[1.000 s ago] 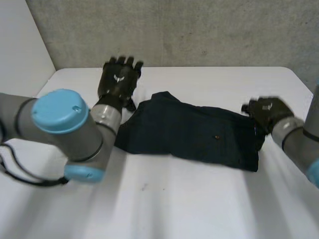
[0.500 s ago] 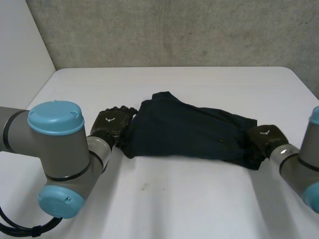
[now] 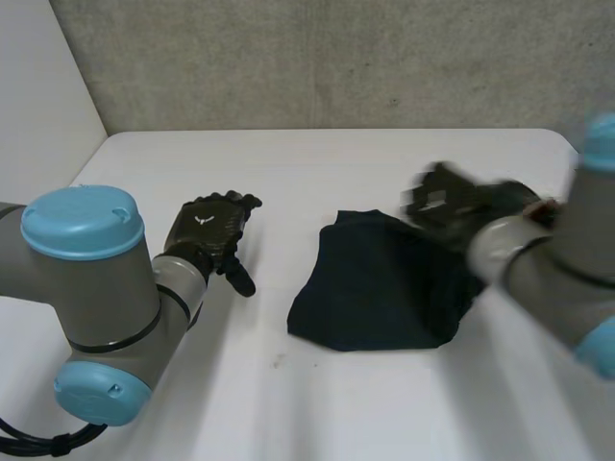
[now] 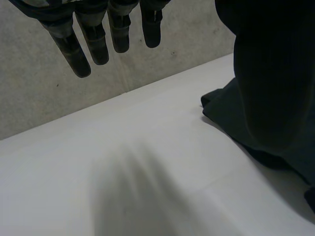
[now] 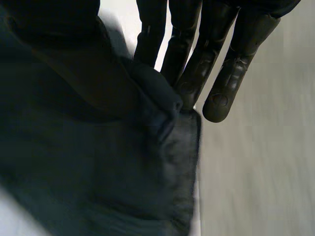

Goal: Fold the shorts.

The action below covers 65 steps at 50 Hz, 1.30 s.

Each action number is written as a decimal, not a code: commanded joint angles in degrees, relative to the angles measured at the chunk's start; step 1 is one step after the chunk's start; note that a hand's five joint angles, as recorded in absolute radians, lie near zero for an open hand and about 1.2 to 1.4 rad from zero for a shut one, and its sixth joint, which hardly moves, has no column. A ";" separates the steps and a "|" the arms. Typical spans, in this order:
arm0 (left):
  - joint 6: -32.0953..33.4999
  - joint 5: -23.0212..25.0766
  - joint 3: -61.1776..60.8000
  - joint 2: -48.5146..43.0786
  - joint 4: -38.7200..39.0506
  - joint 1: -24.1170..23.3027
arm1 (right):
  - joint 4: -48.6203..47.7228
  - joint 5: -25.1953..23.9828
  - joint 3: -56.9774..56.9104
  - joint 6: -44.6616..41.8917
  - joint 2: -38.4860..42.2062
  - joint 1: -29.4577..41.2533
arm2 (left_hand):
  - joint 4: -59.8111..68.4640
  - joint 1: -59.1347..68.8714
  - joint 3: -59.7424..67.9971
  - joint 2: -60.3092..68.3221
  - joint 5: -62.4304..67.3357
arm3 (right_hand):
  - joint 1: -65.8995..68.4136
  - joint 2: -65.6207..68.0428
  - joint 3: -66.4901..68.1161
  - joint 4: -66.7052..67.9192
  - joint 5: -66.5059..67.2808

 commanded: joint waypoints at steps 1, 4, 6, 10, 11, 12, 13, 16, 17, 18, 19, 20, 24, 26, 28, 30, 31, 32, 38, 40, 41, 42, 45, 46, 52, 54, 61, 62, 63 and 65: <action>0.00 -1.60 1.10 1.21 0.19 0.26 | 0.21 -10.55 -3.24 6.62 9.41 12.14 | -1.60 -0.92 -2.10 -1.48 -2.40 | 13.44 0.74 0.07 0.14 3.18; 0.00 -2.13 2.60 2.09 0.19 0.35 | 0.13 -10.73 -3.94 11.63 10.21 12.23 | -1.43 -0.75 -1.93 -1.31 -2.24 | -22.22 -34.92 -35.58 -35.51 -32.48; 0.09 -2.13 4.35 2.35 0.19 0.35 | 0.04 -10.82 -4.82 18.57 9.42 12.23 | -1.43 -0.75 -1.93 -1.31 -2.24 | -38.47 -51.18 -51.84 -51.77 -48.74; 0.26 -1.96 8.22 2.35 0.10 0.17 | -0.58 -10.12 -5.52 32.37 7.06 9.34 | -1.10 -0.42 -1.60 -0.97 -1.90 | -41.17 -53.87 -54.54 -54.47 -51.44; 0.18 -1.87 9.18 2.18 0.10 0.17 | -0.58 -9.59 -5.61 35.27 6.18 7.94 | -1.10 -0.41 -1.60 -0.97 -1.90 | -42.01 -54.71 -55.38 -55.31 -52.27; 0.18 -1.87 10.24 1.74 0.10 0.08 | -0.58 -8.72 -5.52 41.04 4.08 4.88 | -0.93 -0.25 -1.43 -0.81 -1.73 | -44.96 -57.66 -58.33 -58.26 -55.23; 0.26 -1.78 12.16 1.39 0.10 -0.18 | -0.49 -8.27 -5.44 43.97 3.02 3.19 | -0.43 0.25 -0.93 -0.30 -1.23 | -44.96 -57.66 -58.33 -58.26 -55.23; 0.27 -1.26 14.81 -0.19 0.10 -0.88 | -0.40 -6.52 -4.82 53.44 0.12 -1.46 | -0.25 0.43 -0.75 -0.13 -1.06 | -44.96 -57.66 -58.33 -58.26 -55.23; 0.18 -0.56 16.73 -2.20 0.10 -1.93 | -0.40 -6.08 -4.82 55.31 -0.33 -2.18 | -0.09 0.59 -0.59 0.04 -0.89 | -44.96 -57.66 -58.33 -58.26 -55.23; 0.18 0.15 17.80 -3.26 0.10 -2.64 | -0.31 -5.81 -4.73 56.99 -0.51 -2.71 | -0.09 0.60 -0.59 0.04 -0.89 | -44.96 -57.66 -58.33 -58.26 -55.23; 0.18 0.85 18.85 -4.40 0.01 -3.51 | -0.31 -5.64 -4.73 58.31 -0.51 -3.15 | 0.08 0.76 -0.42 0.20 -0.72 | -44.96 -57.66 -58.33 -58.26 -55.23; 0.18 1.64 19.82 -5.55 0.01 -4.22 | -0.23 -5.11 -4.73 59.89 -0.25 -3.59 | 0.25 0.93 -0.25 0.37 -0.56 | -44.96 -57.66 -58.33 -58.26 -55.23; 0.18 4.28 23.43 -11.26 -0.87 -6.24 | -0.14 -3.70 -4.56 58.86 2.37 -3.85 | 1.42 2.10 0.92 1.55 0.62 | -44.96 -57.66 -58.33 -58.26 -55.23; 0.18 4.28 24.40 -14.34 -2.18 -6.95 | -0.05 -3.52 -4.73 57.80 4.84 -3.94 | 1.76 2.45 1.26 1.89 0.96 | -44.96 -57.66 -58.33 -58.26 -55.23; 0.18 4.20 24.84 -16.27 -3.24 -7.47 | 0.12 -3.17 -5.43 55.70 8.52 -3.94 | 1.93 2.61 1.43 2.06 1.13 | -44.96 -57.66 -58.33 -58.26 -55.23; 0.18 3.76 25.36 -19.17 -4.99 -7.83 | -0.05 -3.00 -5.70 54.20 10.99 -3.94 | 3.10 3.79 2.61 3.23 2.30 | -44.96 -57.66 -58.33 -58.26 -55.23; 0.18 3.41 25.54 -20.14 -5.61 -7.91 | -0.05 -2.91 -5.79 53.58 12.13 -3.94 | 3.11 3.79 2.61 3.23 2.31 | -44.96 -57.66 -58.33 -58.26 -55.23; 0.26 3.06 25.71 -21.10 -6.31 -8.00 | -0.05 -2.73 -6.05 52.44 14.15 -4.03 | 3.28 3.96 2.78 3.40 2.47 | -44.96 -57.66 -58.33 -58.26 -55.23; 2.98 -0.72 26.24 -26.12 -12.11 -8.00 | 0.65 -0.37 -7.19 49.28 18.30 -4.03 | 2.94 3.62 2.44 3.06 2.14 | -44.96 -57.66 -58.33 -58.26 -55.23; 4.30 -1.16 26.24 -26.21 -12.91 -8.18 | 1.96 1.21 -7.45 46.83 18.30 -4.03 | 2.77 3.46 2.28 2.90 1.97 | -44.96 -57.66 -58.33 -58.26 -55.23; 5.27 -1.34 26.07 -26.04 -13.43 -8.27 | 2.49 1.92 -7.72 45.85 18.12 -4.03 | 2.77 3.45 2.27 2.90 1.97 | -44.96 -57.66 -58.33 -58.26 -55.23; 5.62 -1.43 25.98 -25.86 -13.52 -8.35 | 3.02 2.53 -7.89 44.88 17.77 -4.03 | 2.61 3.29 2.11 2.73 1.80 | -44.96 -57.66 -58.33 -58.26 -55.23; 6.15 -1.60 25.37 -23.59 -13.61 -8.79 | 4.52 3.07 -8.42 43.12 15.41 -3.59 | 2.60 3.29 2.11 2.73 1.80 | -44.96 -57.66 -58.33 -58.26 -55.23; 6.15 -1.60 25.28 -22.27 -13.61 -8.88 | 4.61 3.24 -8.42 43.03 14.27 -3.59 | 2.60 3.29 2.11 2.73 1.80 | -44.96 -57.66 -58.33 -58.26 -55.23; 6.24 -2.57 22.82 -5.23 -8.18 -7.48 | -0.39 5.08 -10.44 46.27 2.84 -3.06 | 2.27 2.95 1.77 2.39 1.46 | -44.96 -57.66 -58.33 -58.26 -55.23; 6.42 -3.01 22.47 -1.62 -6.76 -5.82 | -2.41 7.19 -11.58 49.17 0.29 -3.06 | 1.93 2.62 1.43 2.06 1.13 | -44.96 -57.66 -58.33 -58.26 -55.23; 6.07 -3.01 23.34 11.22 -16.49 3.41 | 2.22 19.85 -17.82 53.58 -6.84 -3.50 | 4.12 4.80 3.62 4.24 3.32 | -44.96 -57.66 -58.33 -58.26 -55.23; 5.98 -2.92 23.69 11.84 -18.60 3.94 | 3.63 20.55 -18.44 53.14 -6.93 -3.50 | 4.12 4.80 3.62 4.24 3.32 | -44.96 -57.66 -58.33 -58.26 -55.23; 5.89 -2.84 24.13 12.45 -20.71 4.56 | 6.43 21.43 -19.66 52.53 -6.93 -3.33 | 4.29 4.97 3.79 4.41 3.48 | -44.96 -57.66 -58.33 -58.26 -55.23; 5.28 -2.75 24.84 13.07 -25.38 6.14 | 8.12 21.35 -20.02 52.35 -6.84 -3.33 | 3.95 4.63 3.45 4.08 3.15 | -44.96 -57.66 -58.33 -58.26 -55.23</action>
